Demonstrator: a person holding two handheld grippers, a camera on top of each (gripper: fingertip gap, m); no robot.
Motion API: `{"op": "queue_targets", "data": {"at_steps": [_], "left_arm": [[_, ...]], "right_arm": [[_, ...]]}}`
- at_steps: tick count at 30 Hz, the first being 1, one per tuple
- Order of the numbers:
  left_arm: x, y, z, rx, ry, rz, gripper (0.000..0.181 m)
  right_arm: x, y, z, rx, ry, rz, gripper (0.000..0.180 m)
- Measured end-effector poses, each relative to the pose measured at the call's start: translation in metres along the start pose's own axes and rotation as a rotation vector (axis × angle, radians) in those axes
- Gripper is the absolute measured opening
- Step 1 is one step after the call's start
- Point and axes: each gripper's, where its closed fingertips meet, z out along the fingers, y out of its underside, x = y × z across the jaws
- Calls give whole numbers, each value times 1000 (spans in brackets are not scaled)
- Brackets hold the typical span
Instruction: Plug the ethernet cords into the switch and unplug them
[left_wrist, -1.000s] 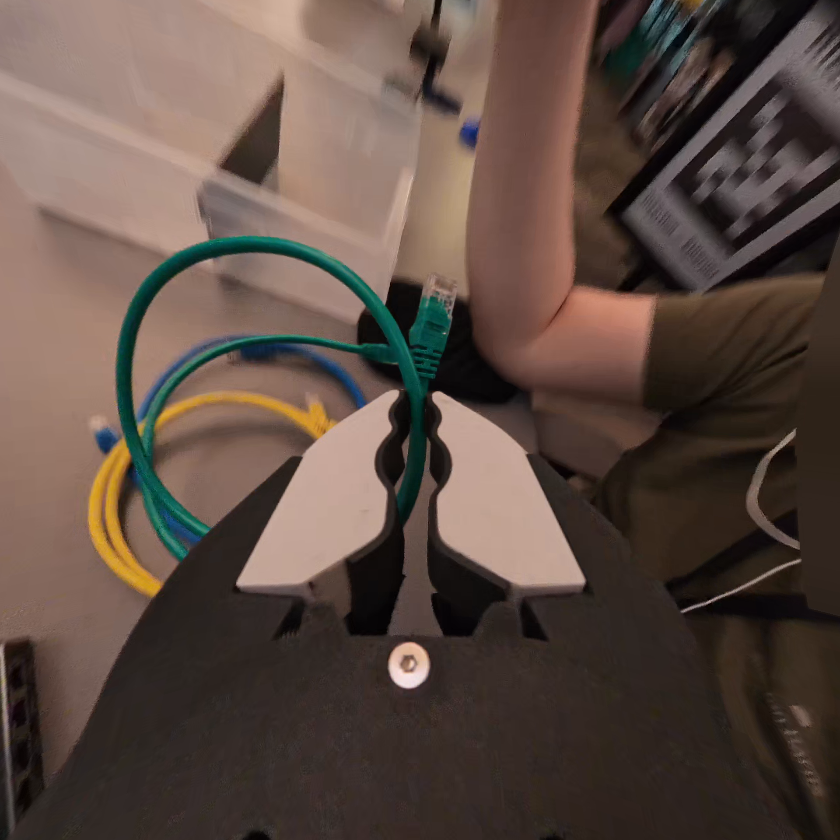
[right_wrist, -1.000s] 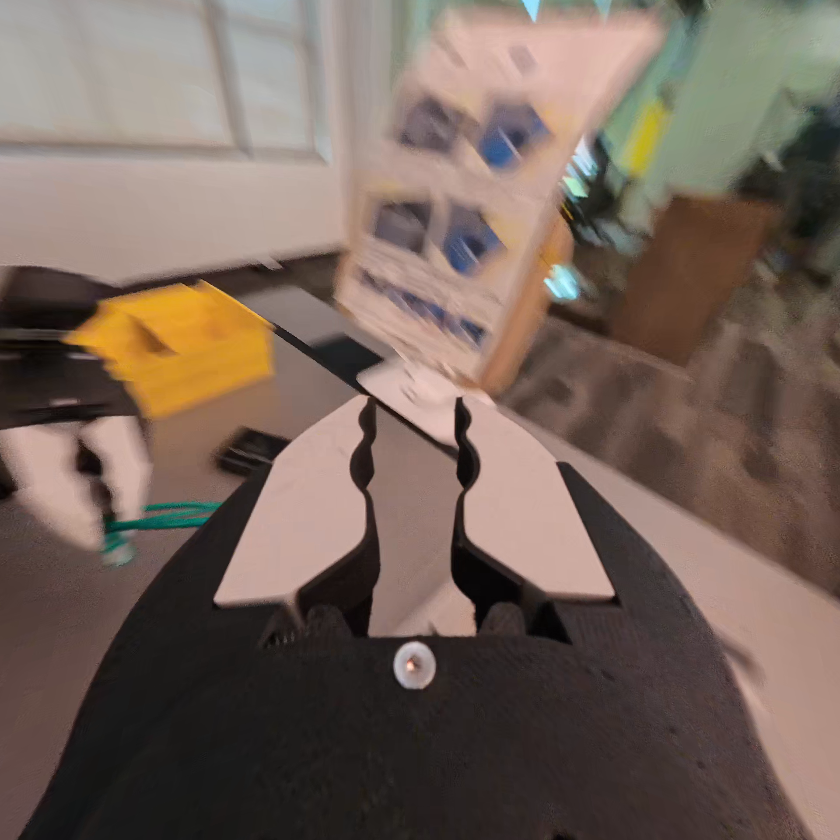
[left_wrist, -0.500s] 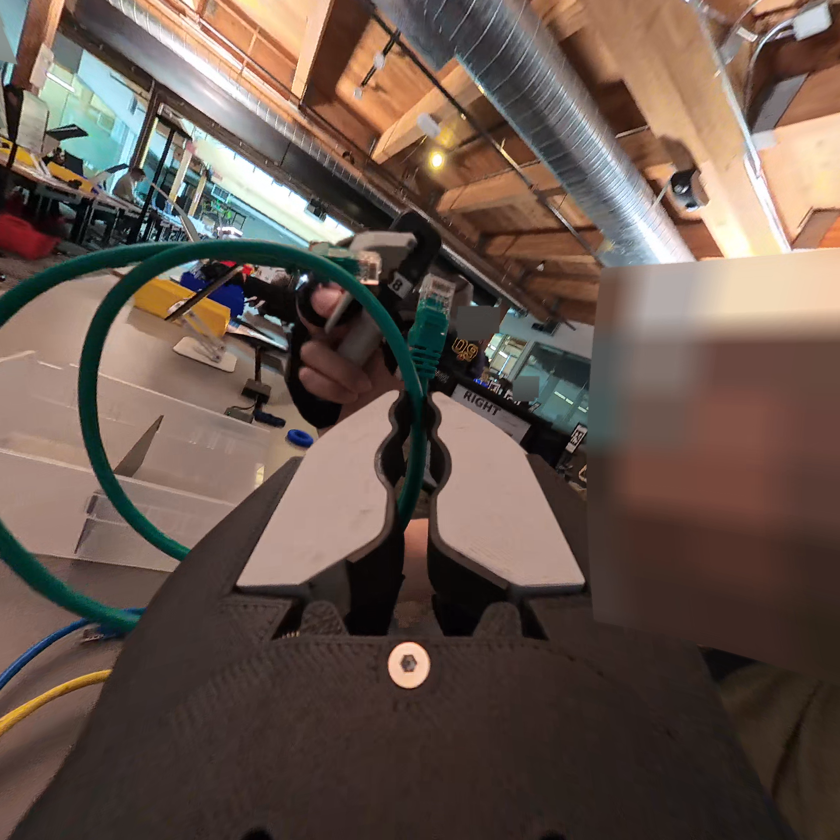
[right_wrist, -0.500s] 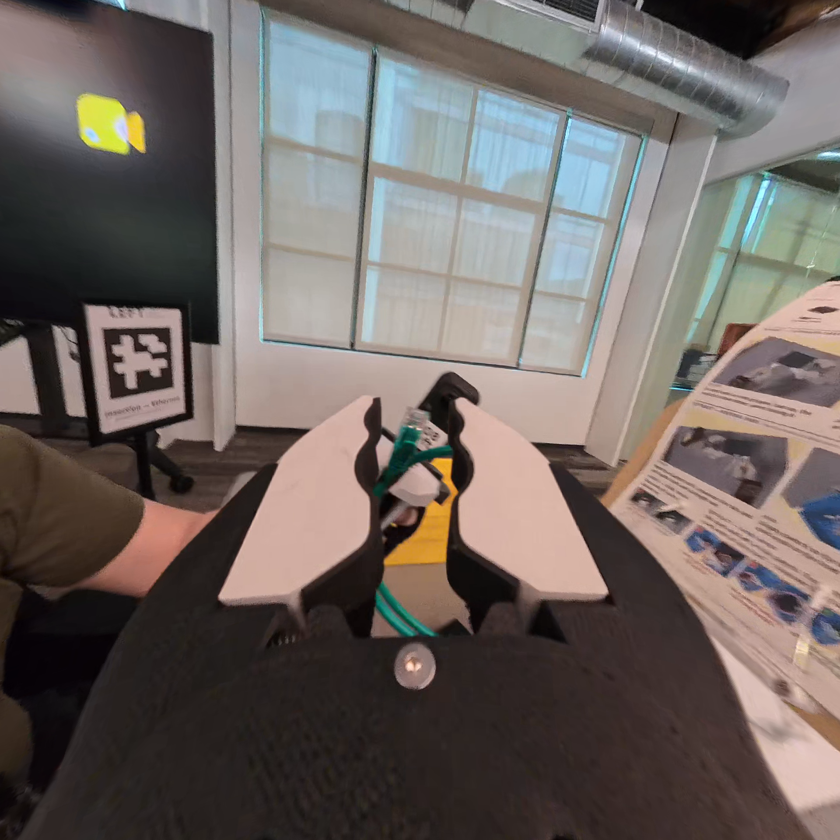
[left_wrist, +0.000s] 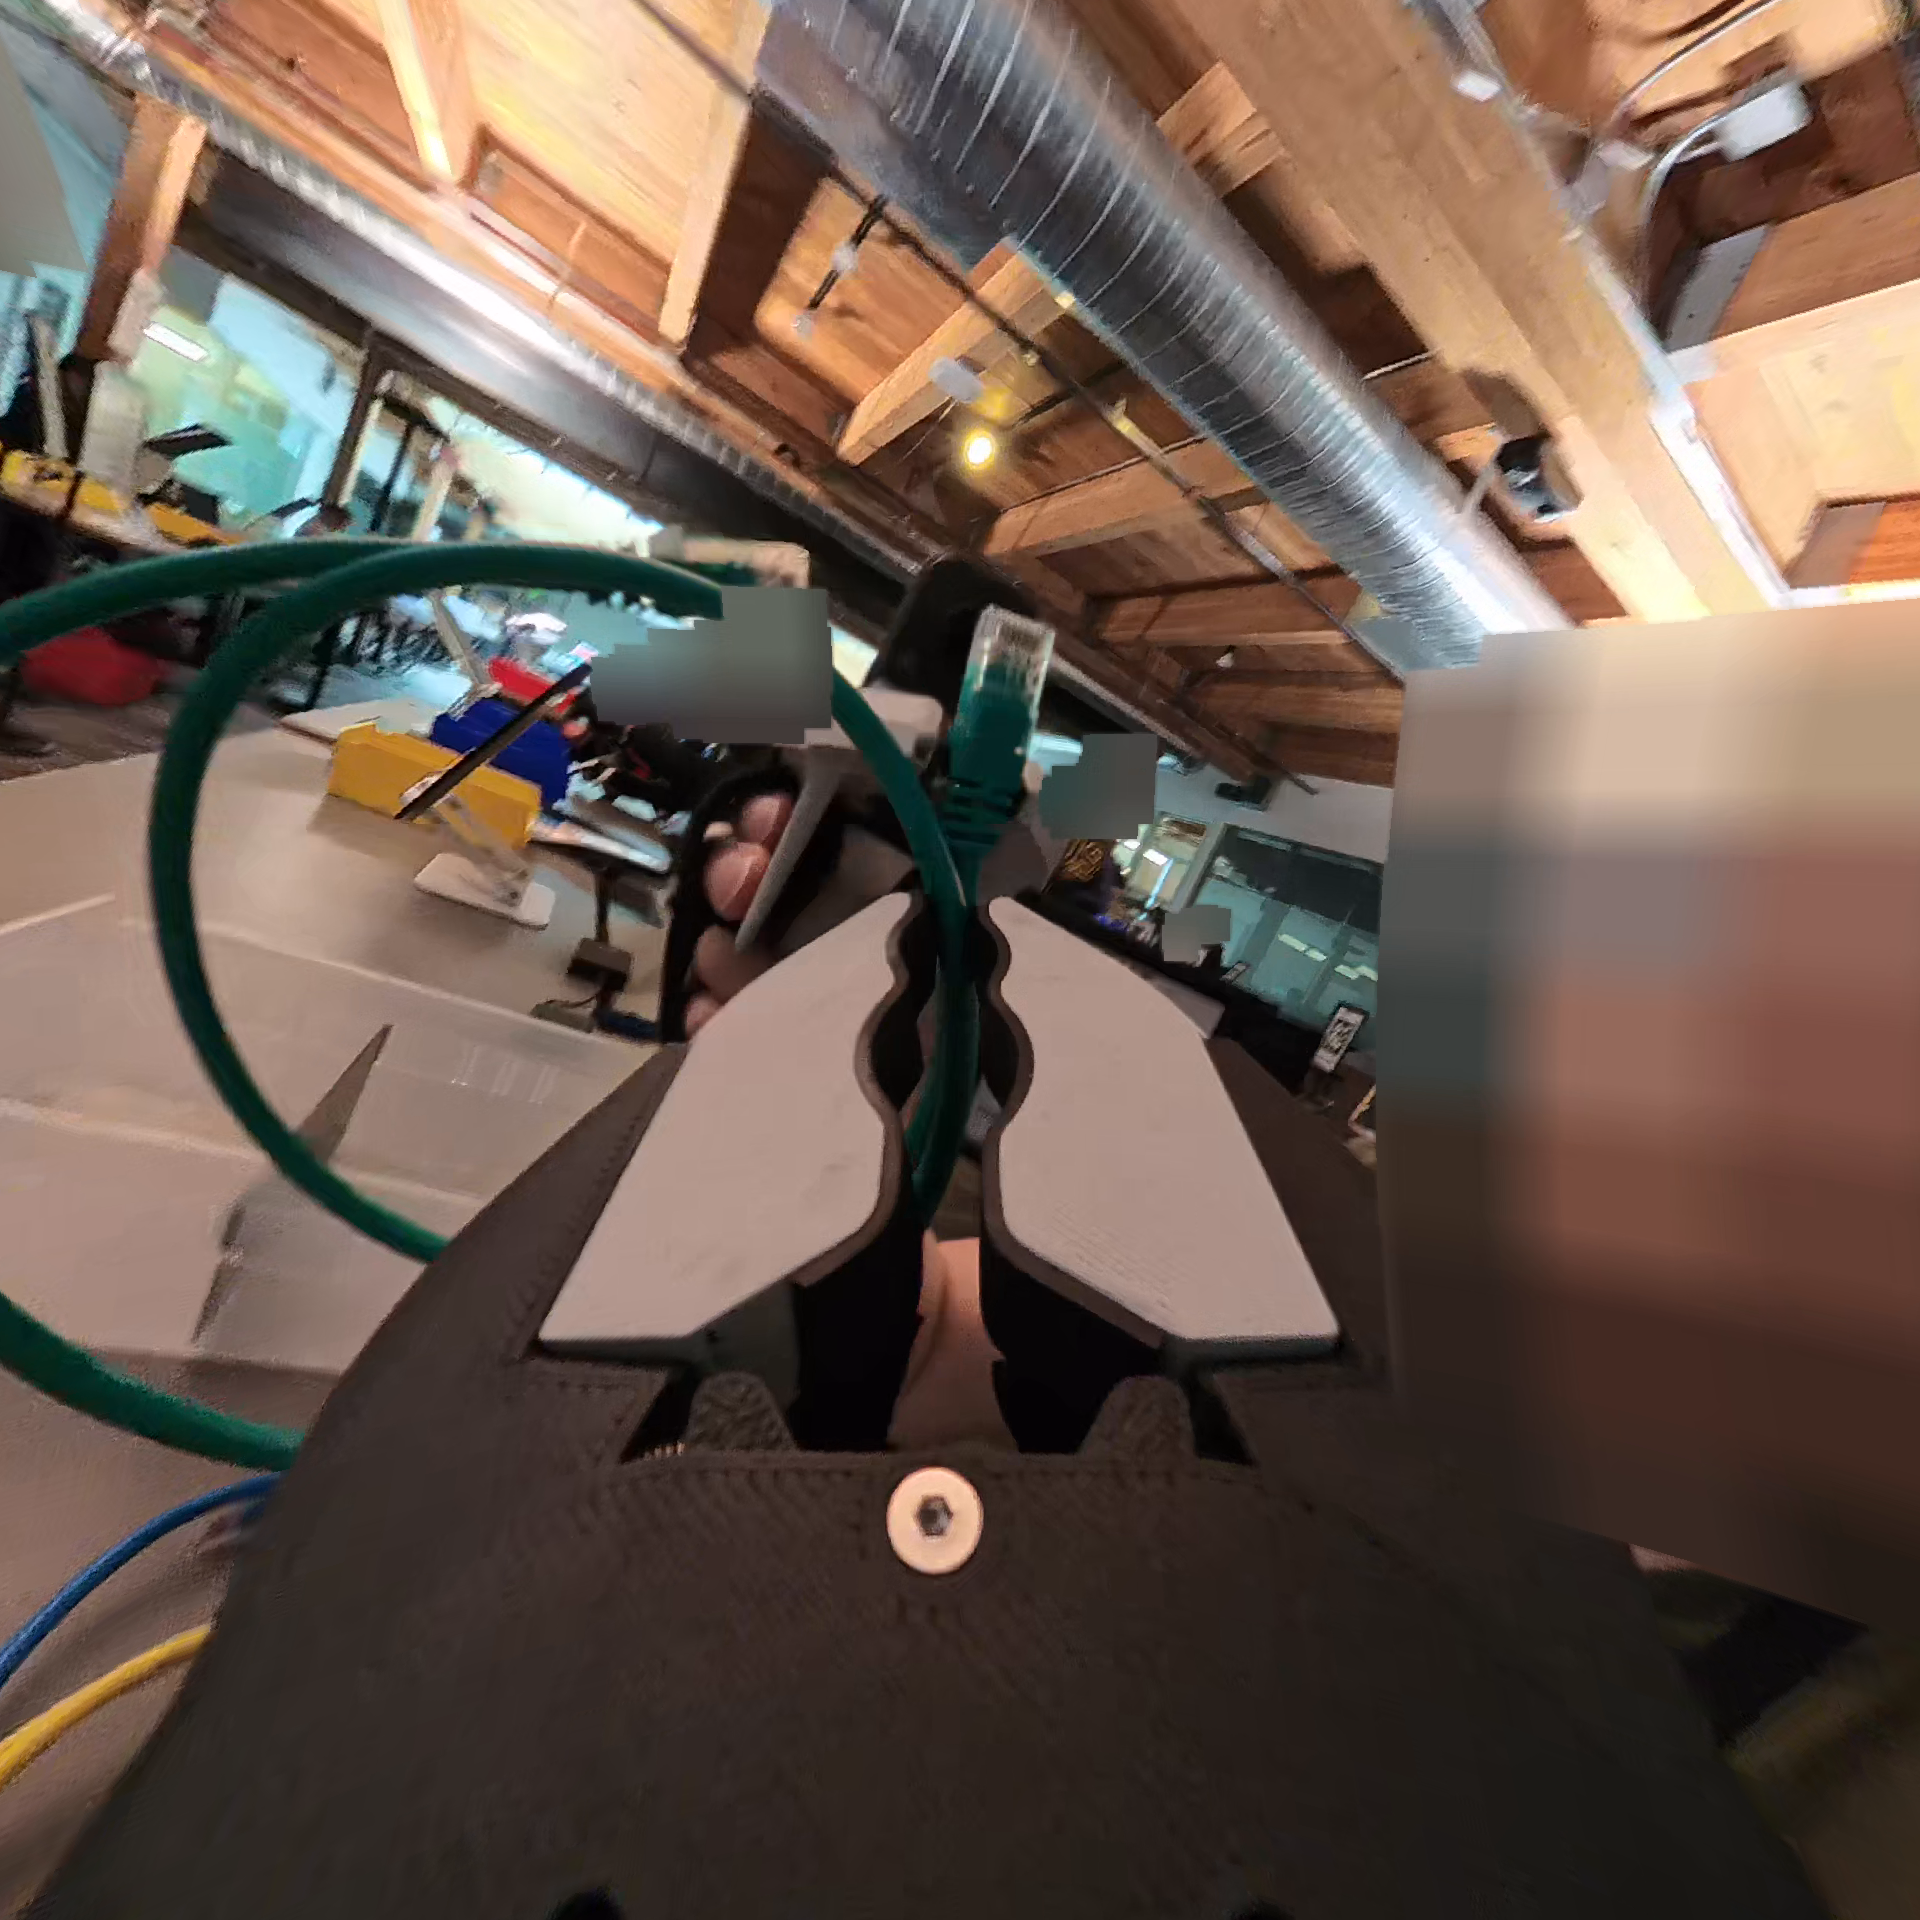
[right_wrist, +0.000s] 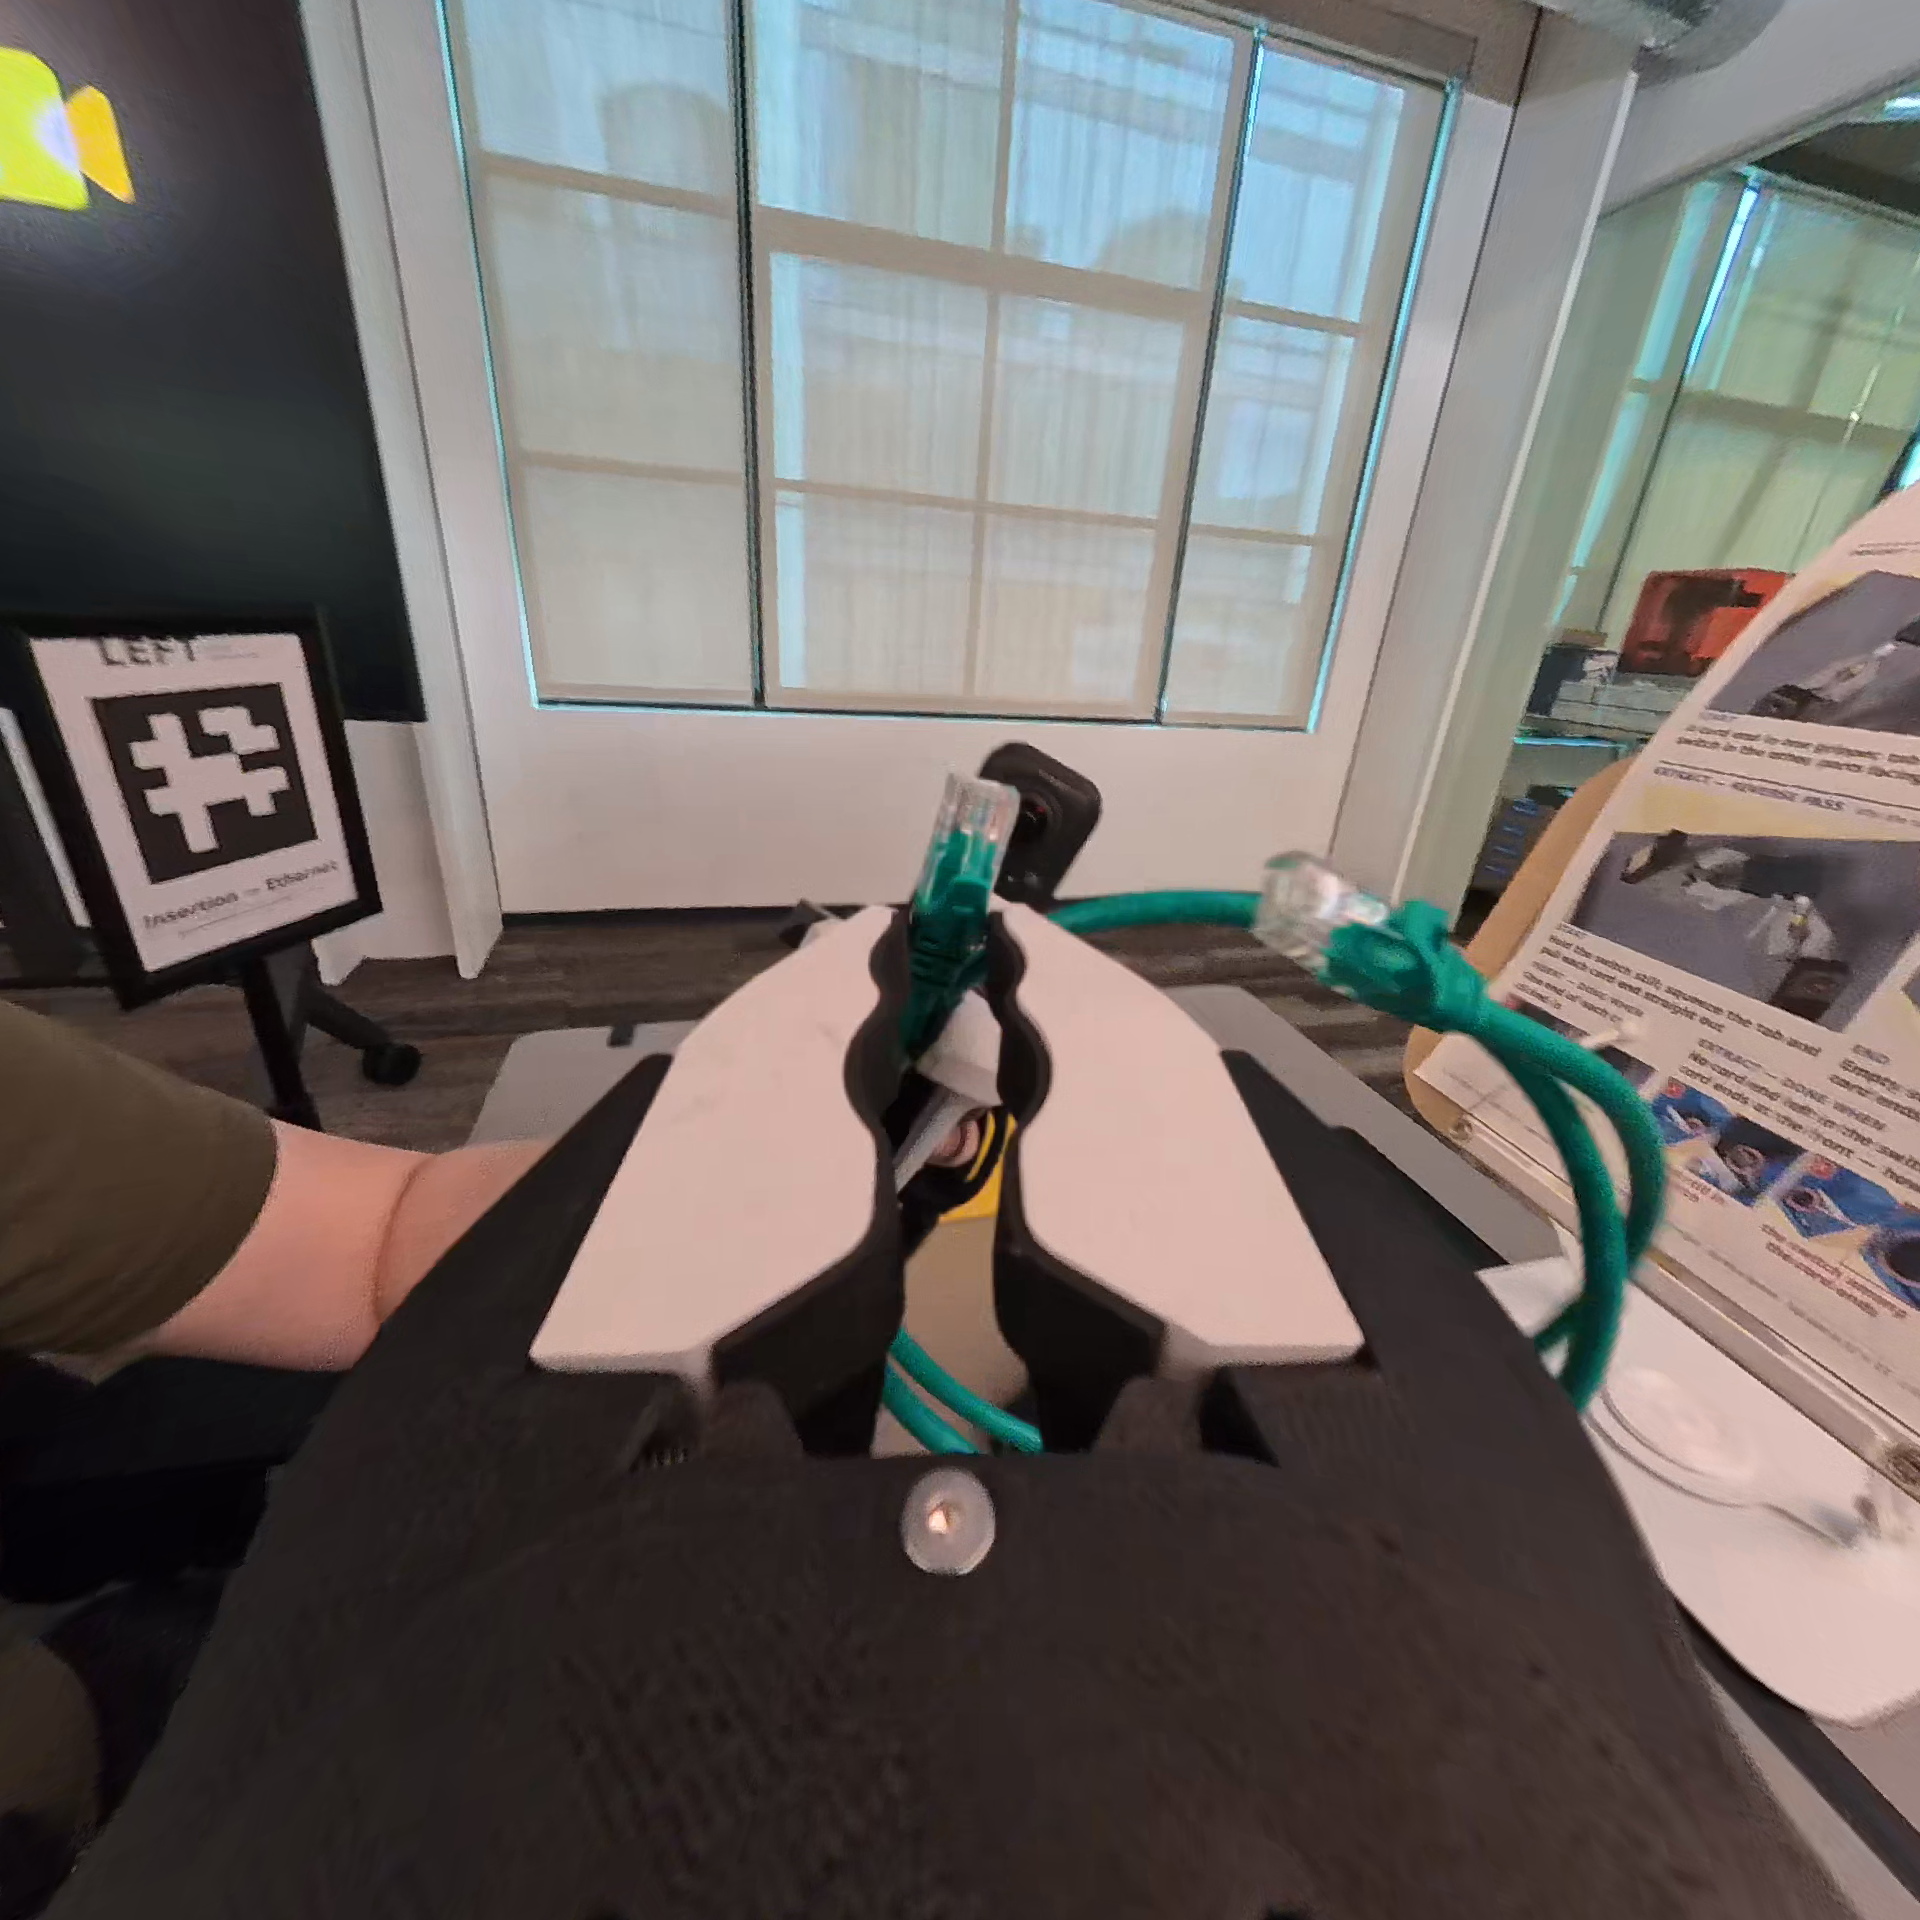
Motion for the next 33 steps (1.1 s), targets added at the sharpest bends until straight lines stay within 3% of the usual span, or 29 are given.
{"op": "queue_targets", "data": {"at_steps": [1,2,5,7,13,17,22,26,29,33], "left_arm": [[-5,4,0,-31,-31,6,7],[-11,6,-1,-63,-73,23,11],[-25,4,-10,-151,-246,148,53],[-25,-1,-18,-208,-343,269,62],[6,-2,-13,-170,-393,494,36],[10,0,-13,-209,-446,546,47],[-6,30,-10,-388,-449,510,55],[-14,39,-9,-419,-436,483,41],[-11,43,-9,-433,-387,465,13],[-10,26,-13,-359,-412,473,12]], "right_arm": [[5,2,-1,-23,37,-11,14],[8,2,-3,-42,56,-34,14],[6,2,-11,-109,58,-62,14],[1,6,-18,-183,34,-59,14],[-5,32,-32,-458,73,-184,14],[-16,41,-31,-513,21,-191,14],[-23,61,-27,-600,-42,-213,14],[-23,72,-25,-655,-57,-213,14],[-23,75,-25,-664,-67,-225,14],[-19,64,-17,-560,-50,-271,17]]}}
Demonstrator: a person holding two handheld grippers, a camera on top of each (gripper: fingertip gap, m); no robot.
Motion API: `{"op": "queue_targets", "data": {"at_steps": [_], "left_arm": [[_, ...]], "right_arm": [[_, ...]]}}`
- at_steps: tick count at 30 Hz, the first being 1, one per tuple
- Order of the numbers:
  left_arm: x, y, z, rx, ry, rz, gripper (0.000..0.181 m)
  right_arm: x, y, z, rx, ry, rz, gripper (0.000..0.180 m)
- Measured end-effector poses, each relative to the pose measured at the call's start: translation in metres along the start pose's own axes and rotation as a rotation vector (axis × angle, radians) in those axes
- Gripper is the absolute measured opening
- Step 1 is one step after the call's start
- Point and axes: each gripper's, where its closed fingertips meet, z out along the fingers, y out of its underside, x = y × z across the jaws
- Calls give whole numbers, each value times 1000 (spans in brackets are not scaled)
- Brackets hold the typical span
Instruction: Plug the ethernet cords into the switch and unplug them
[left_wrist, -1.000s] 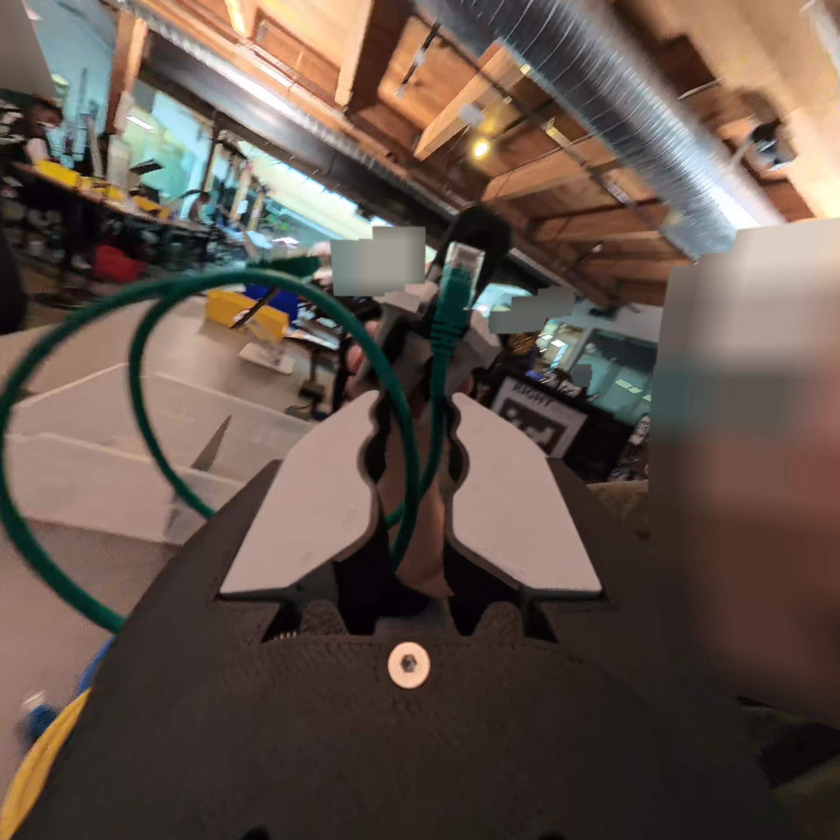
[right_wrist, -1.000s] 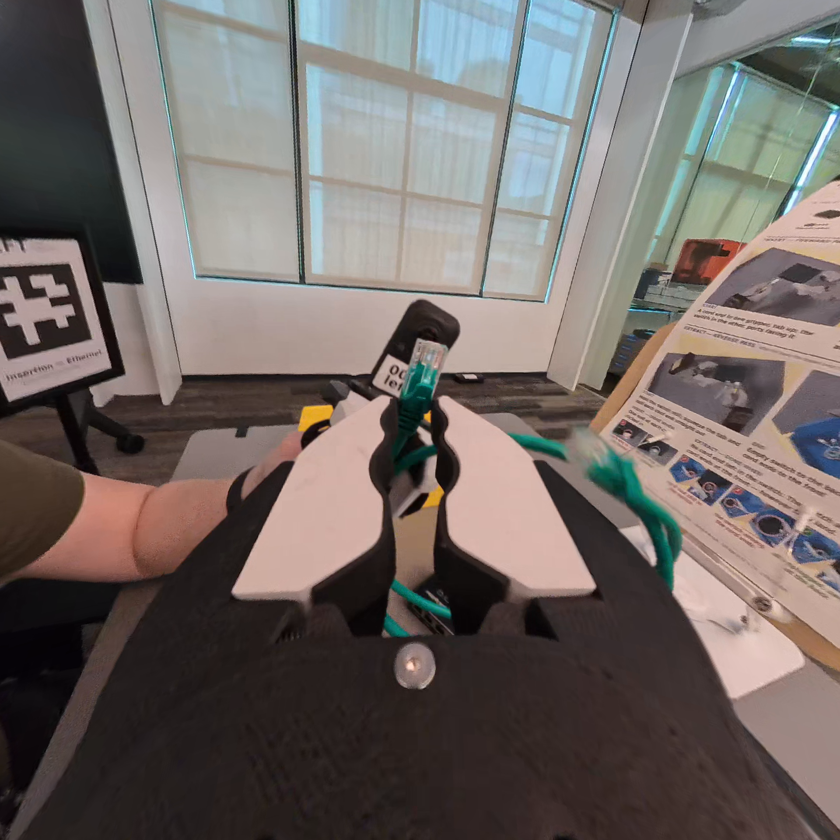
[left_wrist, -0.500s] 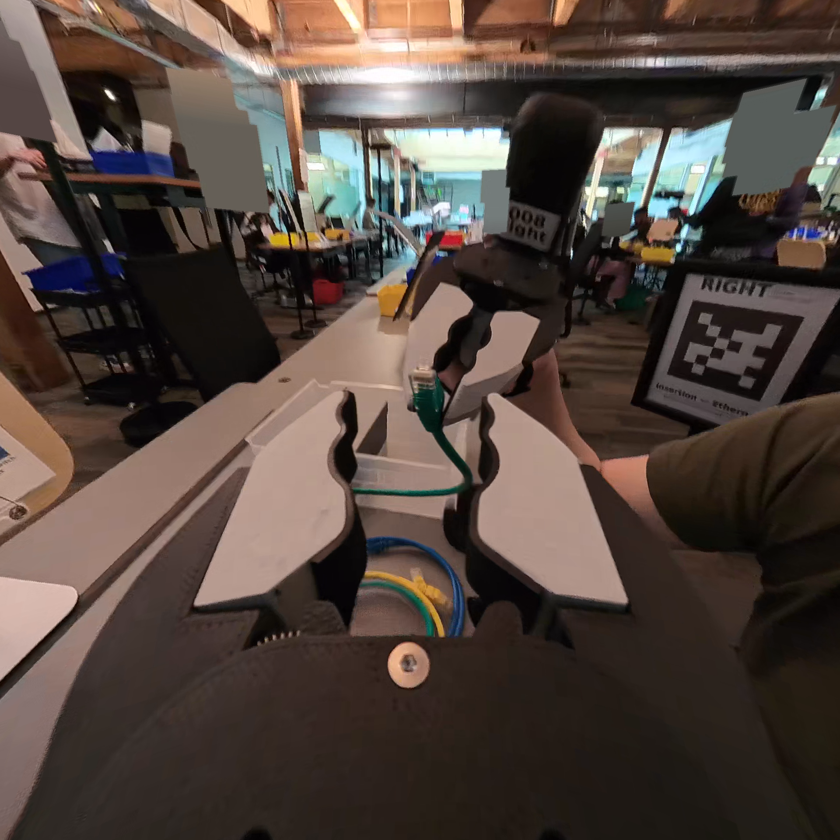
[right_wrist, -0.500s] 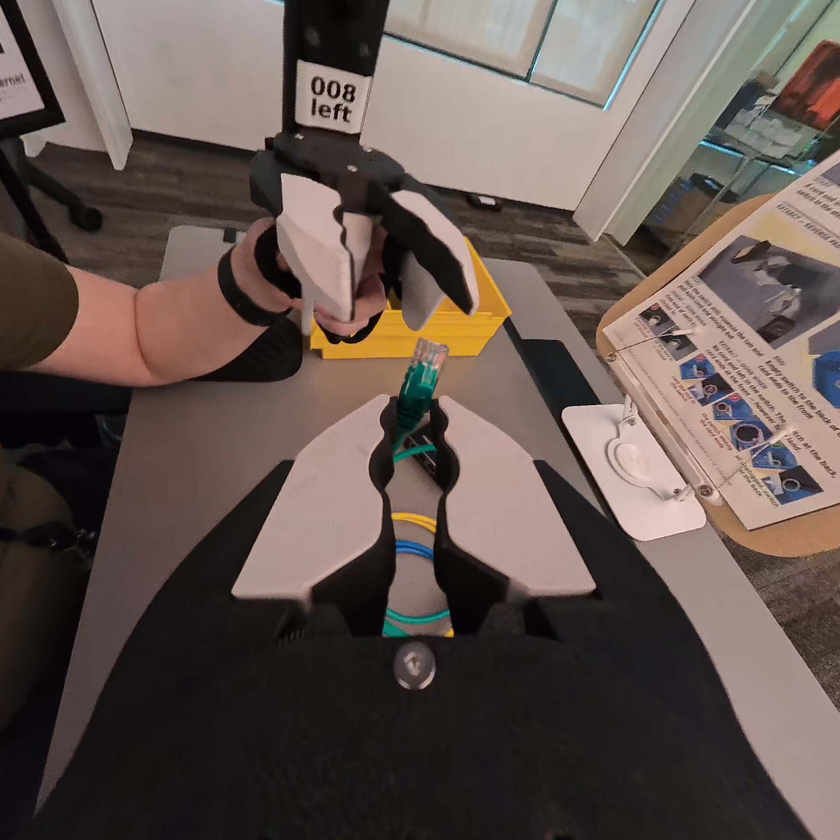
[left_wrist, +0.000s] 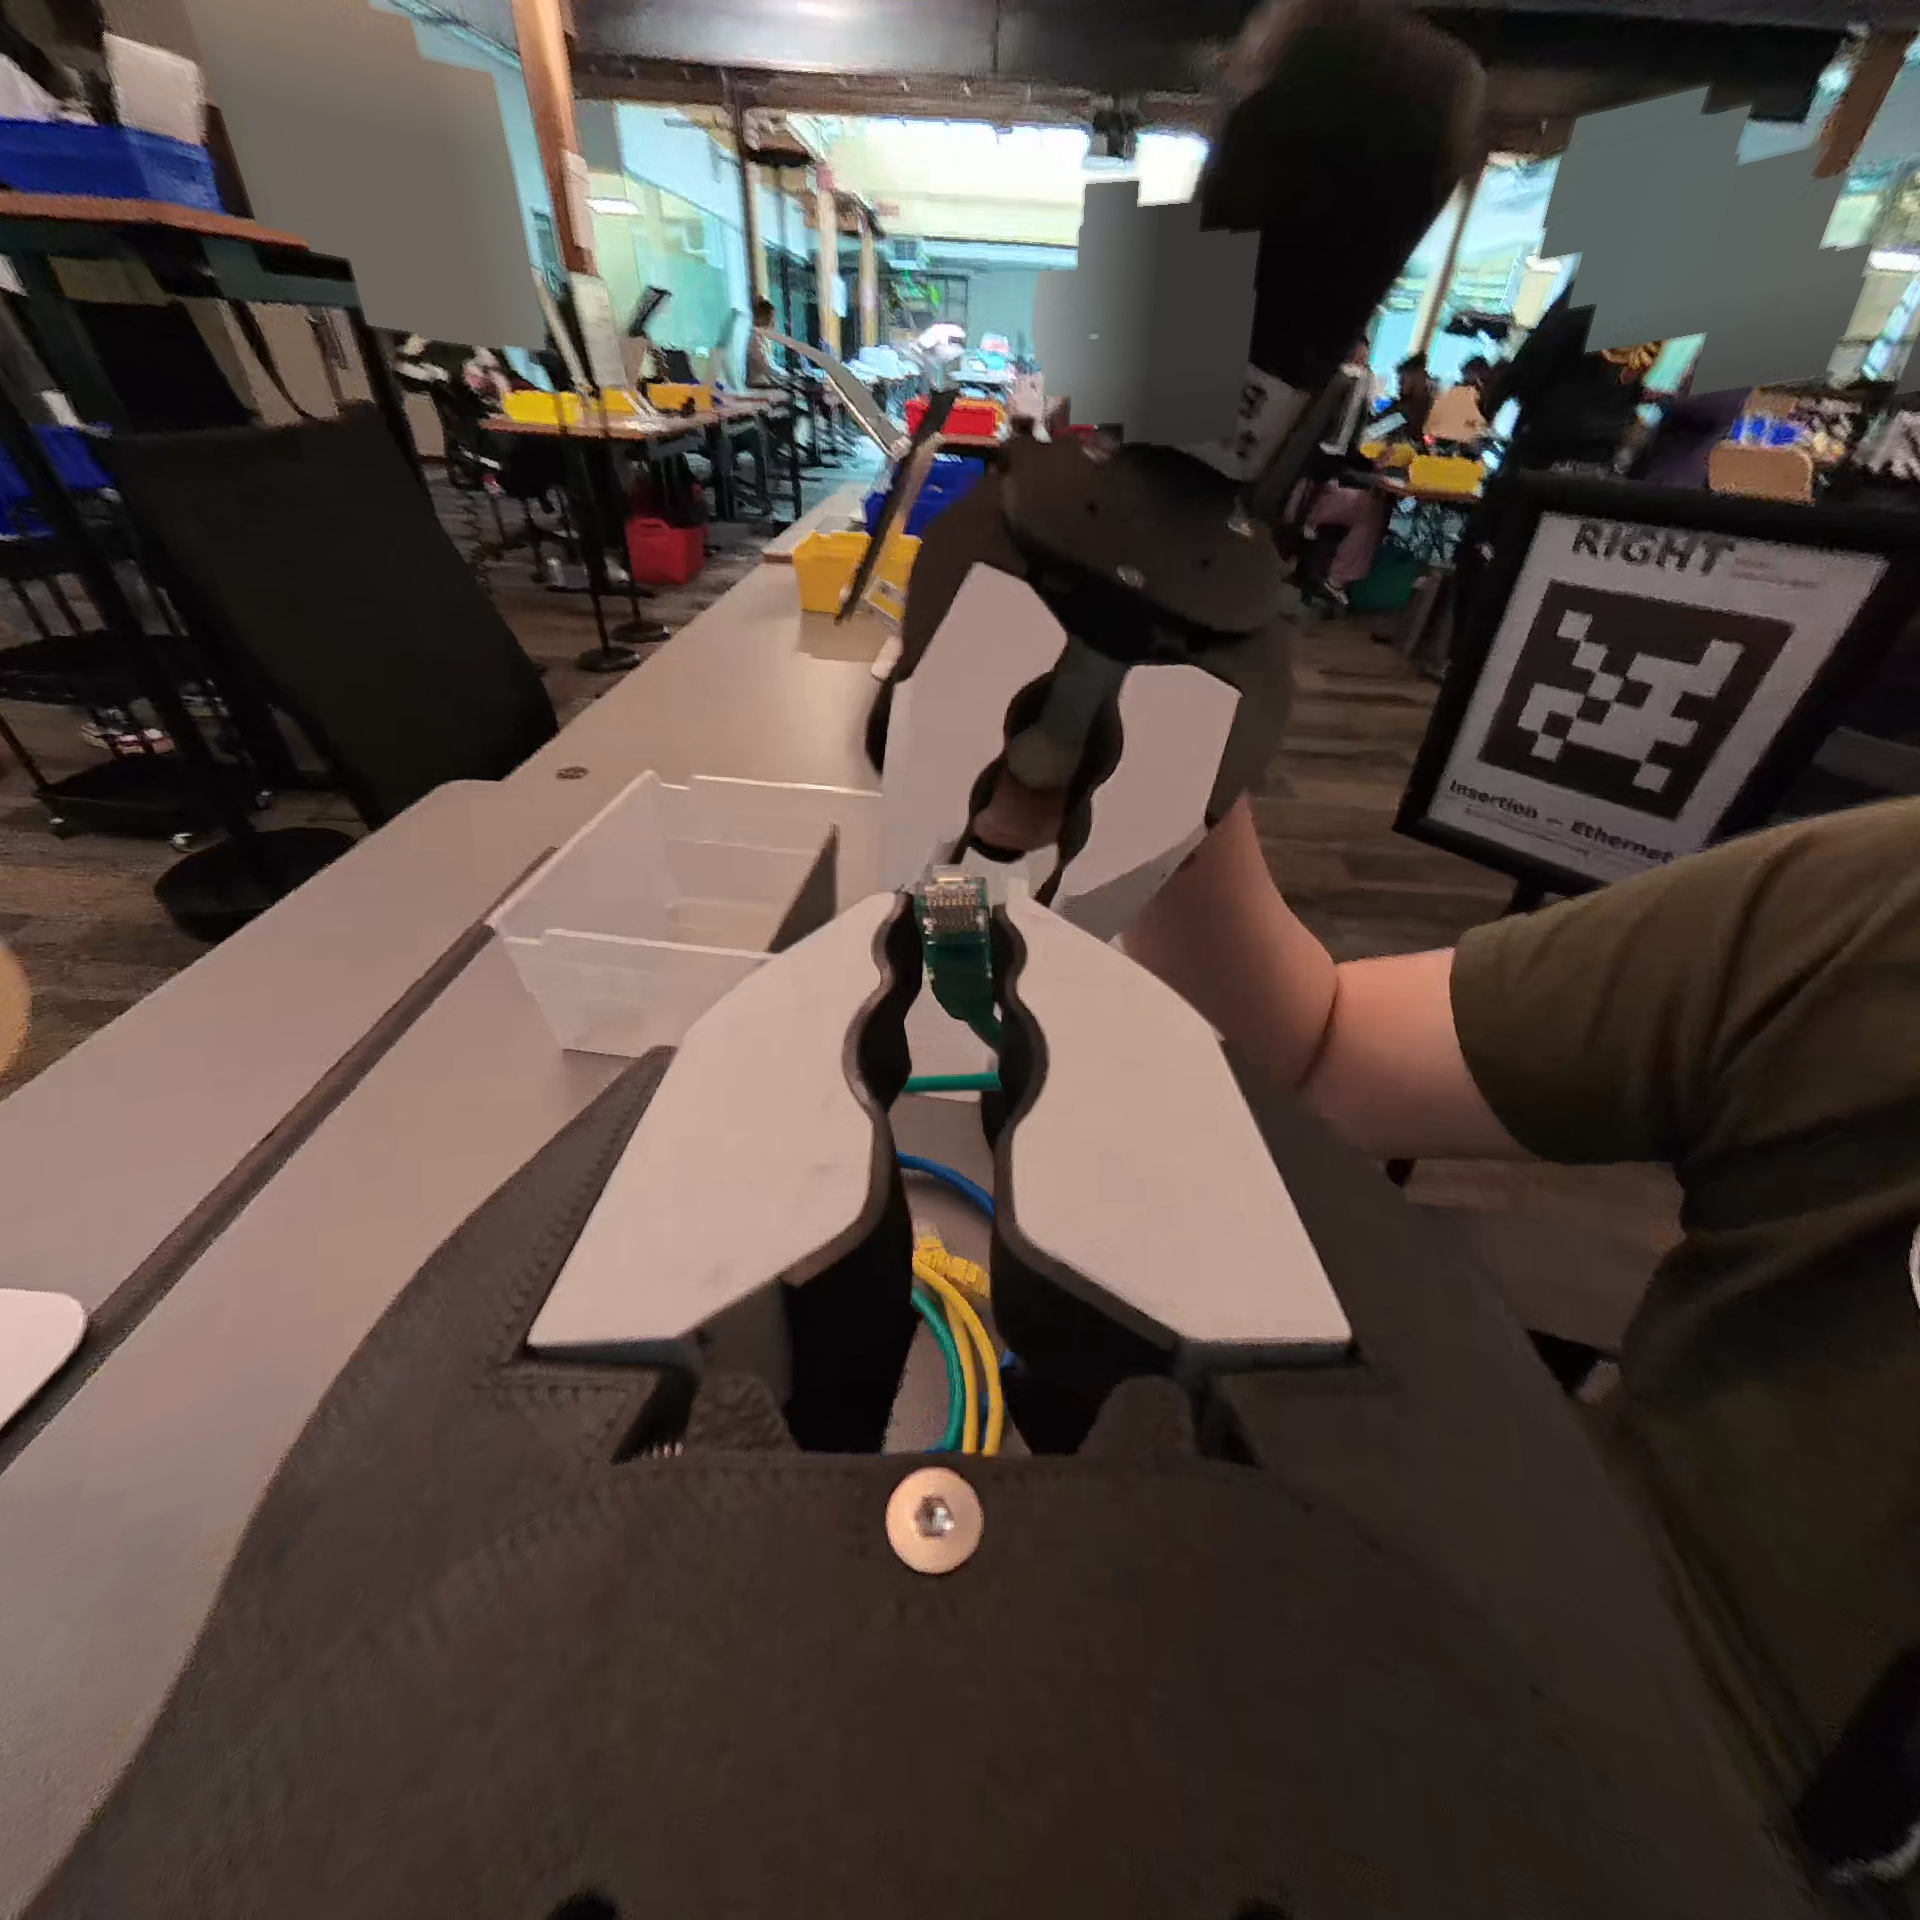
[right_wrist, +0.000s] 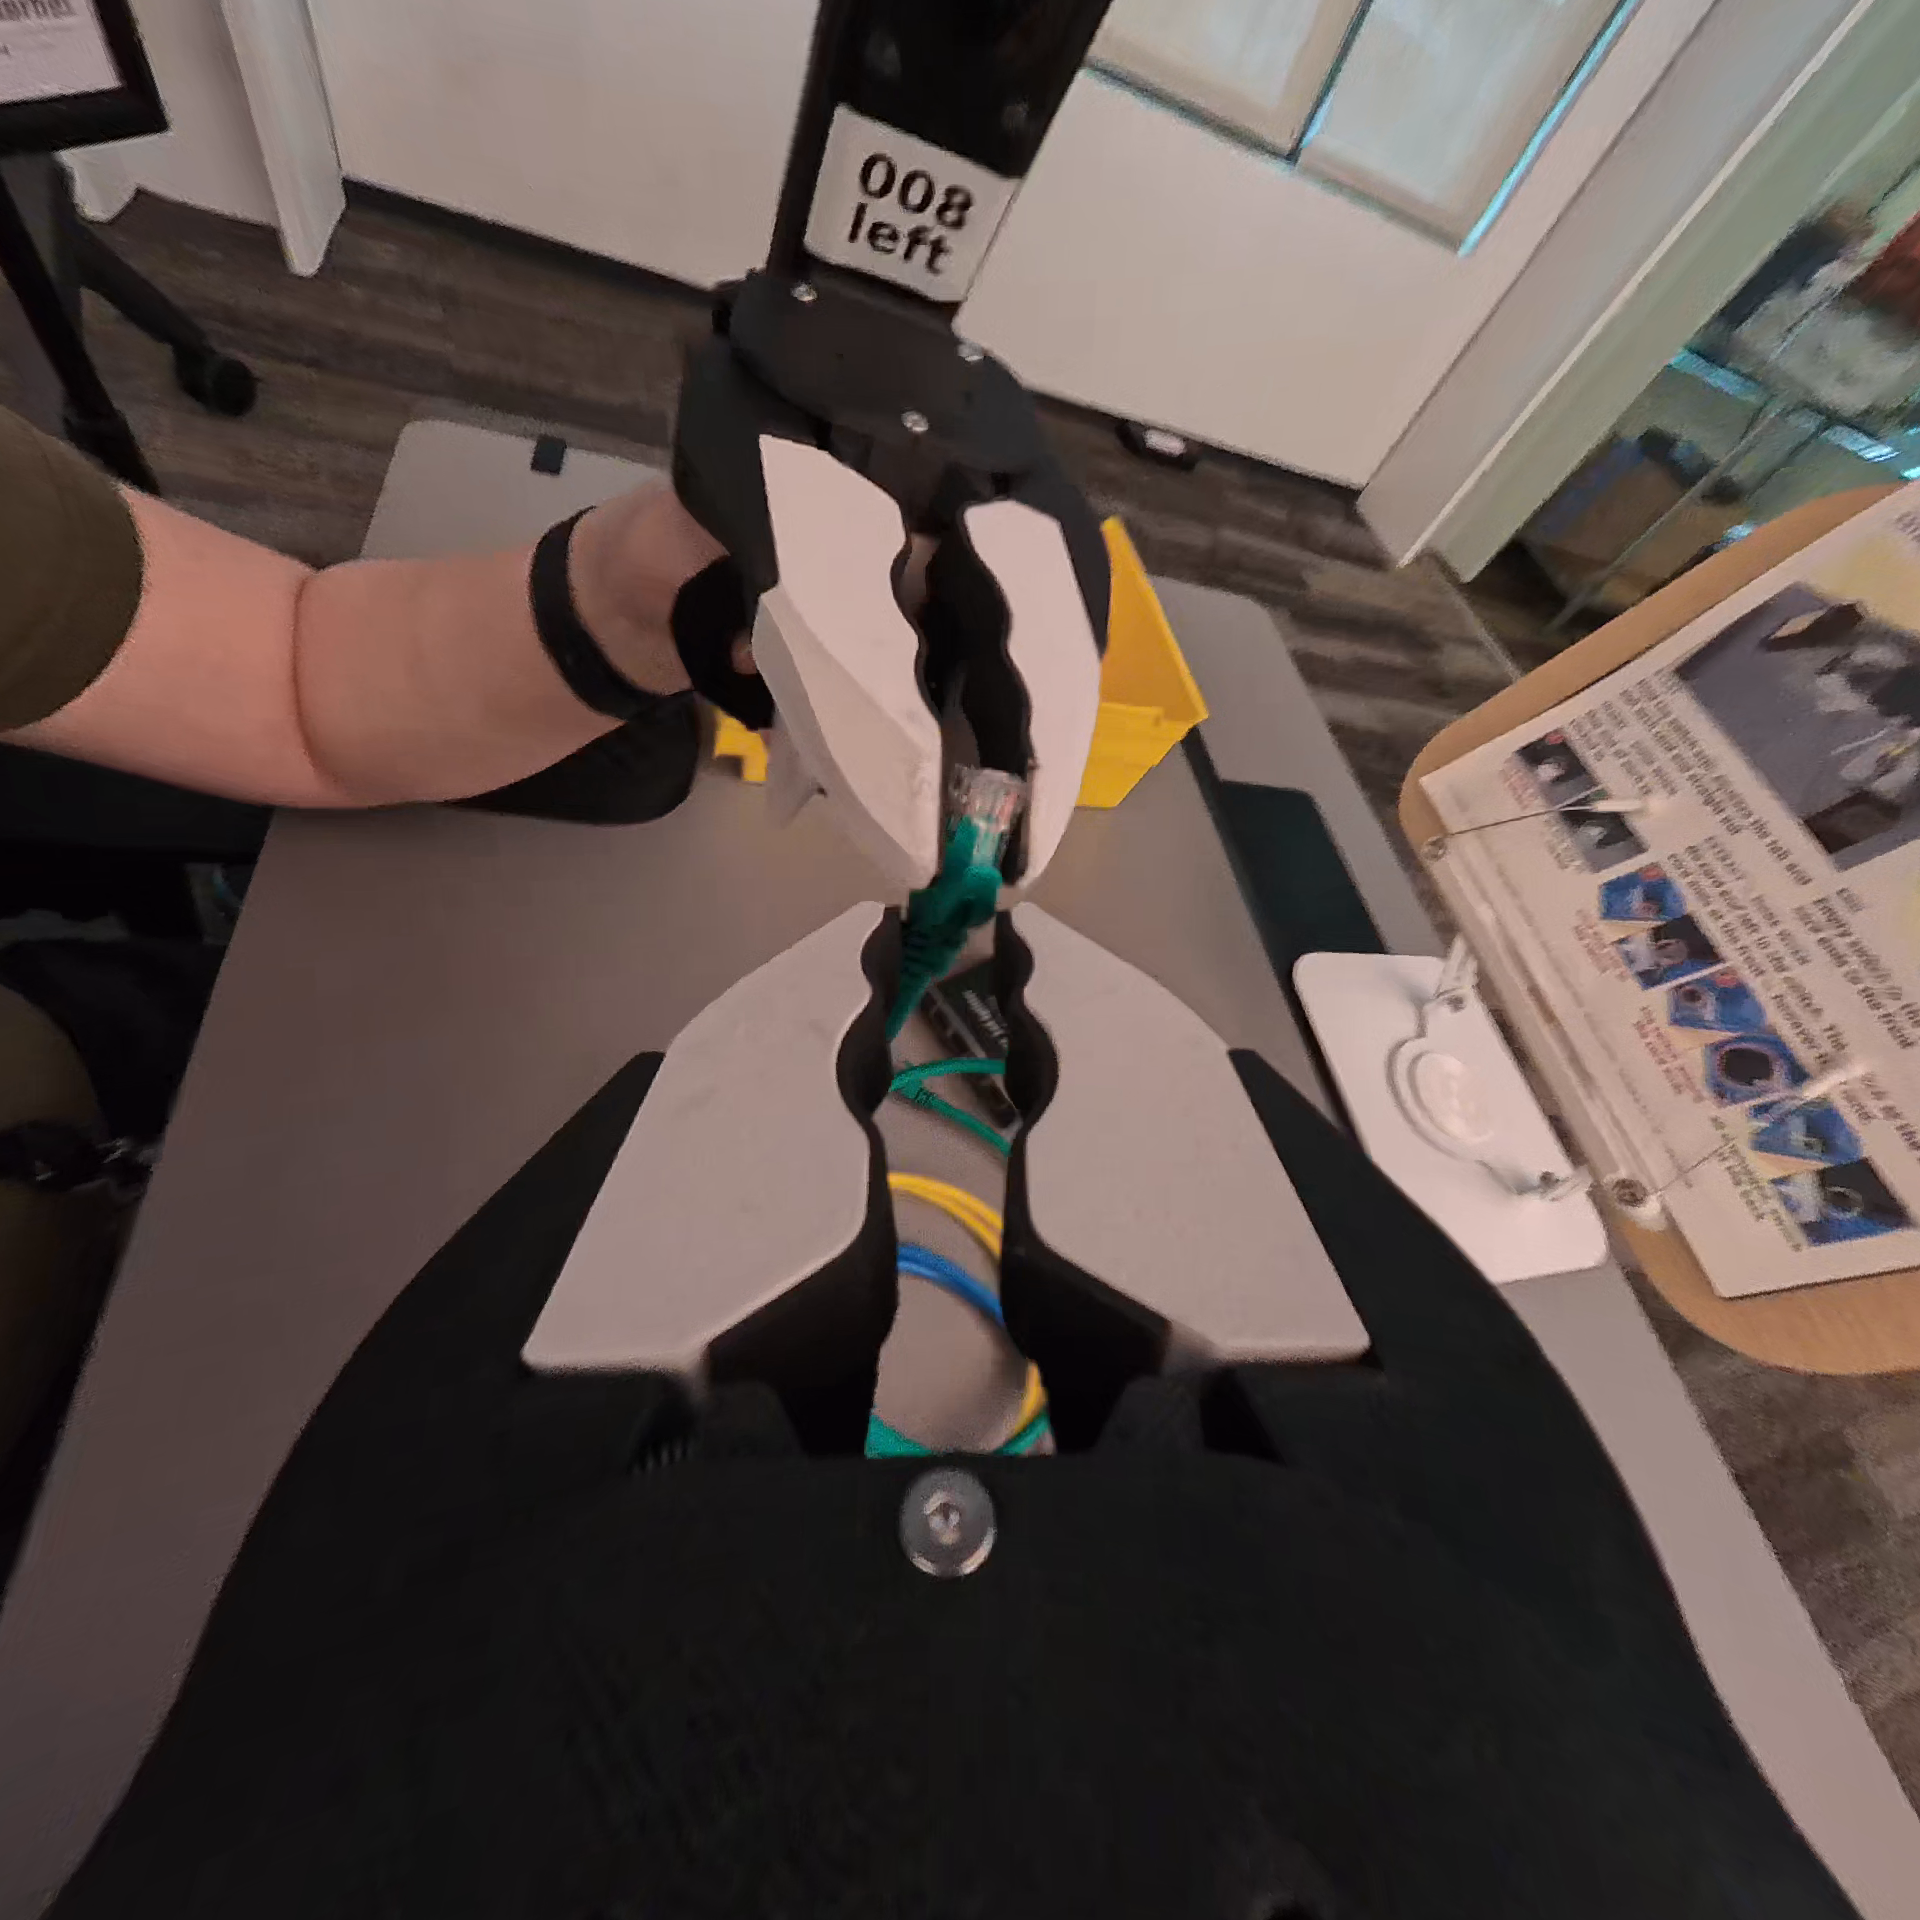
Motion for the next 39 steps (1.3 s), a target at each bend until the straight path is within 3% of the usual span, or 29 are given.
{"op": "queue_targets", "data": {"at_steps": [2,4,7,9,11,14,18,23,25,28,31,39], "left_arm": [[-14,-9,-9,57,-69,-33,12],[-28,-16,-21,120,-123,-97,12],[-40,-25,-35,205,-122,-200,11],[-44,-28,-41,237,-127,-223,12],[-47,-31,-46,252,-158,-205,11],[-50,-37,-55,280,-207,-178,11],[-43,-48,-63,334,-176,-185,12],[-33,-52,-60,349,-115,-177,12],[-28,-52,-56,346,-85,-155,12],[-21,-51,-50,341,-58,-112,12],[-18,-50,-46,331,-47,-93,12],[-20,-52,-50,339,-65,-86,11]], "right_arm": [[20,-6,-7,7,162,-29,29],[23,-27,-20,103,271,-96,29],[-29,-59,-16,312,37,-109,17],[-56,-51,12,256,-174,53,18],[-62,-32,50,147,-273,255,21],[-52,-25,98,235,-232,444,17],[-20,-9,122,368,31,411,33],[22,-33,59,743,225,306,32],[26,-43,37,823,218,295,30],[29,-52,18,876,152,341,29],[31,-56,6,913,95,389,15],[30,-55,10,776,-30,411,7]]}}
